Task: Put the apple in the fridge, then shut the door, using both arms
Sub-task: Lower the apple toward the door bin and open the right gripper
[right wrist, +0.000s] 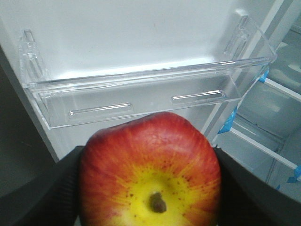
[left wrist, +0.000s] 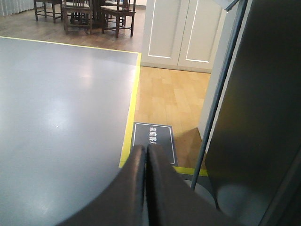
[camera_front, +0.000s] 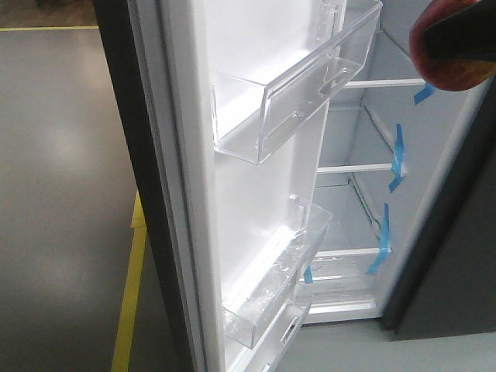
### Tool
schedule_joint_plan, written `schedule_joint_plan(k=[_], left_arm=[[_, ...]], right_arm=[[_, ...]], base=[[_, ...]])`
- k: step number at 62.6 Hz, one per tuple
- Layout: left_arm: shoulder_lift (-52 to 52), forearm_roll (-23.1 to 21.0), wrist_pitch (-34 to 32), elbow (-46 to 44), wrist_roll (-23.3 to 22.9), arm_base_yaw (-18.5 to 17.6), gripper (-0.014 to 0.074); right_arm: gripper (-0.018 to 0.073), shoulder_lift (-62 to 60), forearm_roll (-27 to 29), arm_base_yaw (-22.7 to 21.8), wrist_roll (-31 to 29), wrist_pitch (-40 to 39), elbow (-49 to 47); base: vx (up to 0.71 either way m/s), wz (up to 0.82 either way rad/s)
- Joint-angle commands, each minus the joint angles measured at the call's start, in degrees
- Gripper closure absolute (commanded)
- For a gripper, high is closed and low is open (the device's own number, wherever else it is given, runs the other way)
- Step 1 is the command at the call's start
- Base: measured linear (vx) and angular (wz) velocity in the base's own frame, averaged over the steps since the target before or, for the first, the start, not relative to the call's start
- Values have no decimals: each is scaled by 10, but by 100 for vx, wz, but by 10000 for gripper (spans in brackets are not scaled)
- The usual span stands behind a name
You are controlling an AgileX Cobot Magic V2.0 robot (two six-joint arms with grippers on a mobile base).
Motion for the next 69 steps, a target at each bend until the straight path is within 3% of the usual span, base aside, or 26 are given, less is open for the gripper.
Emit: schedule_joint_plan(k=[1, 69], left_arm=[[-9, -4, -39, 16, -4, -1, 603], [-9, -4, -39, 16, -4, -1, 603]], right_arm=[[566, -8, 16, -2, -1, -37, -18], [566, -8, 16, -2, -1, -37, -18]], base=[[0, 0], [0, 0]])
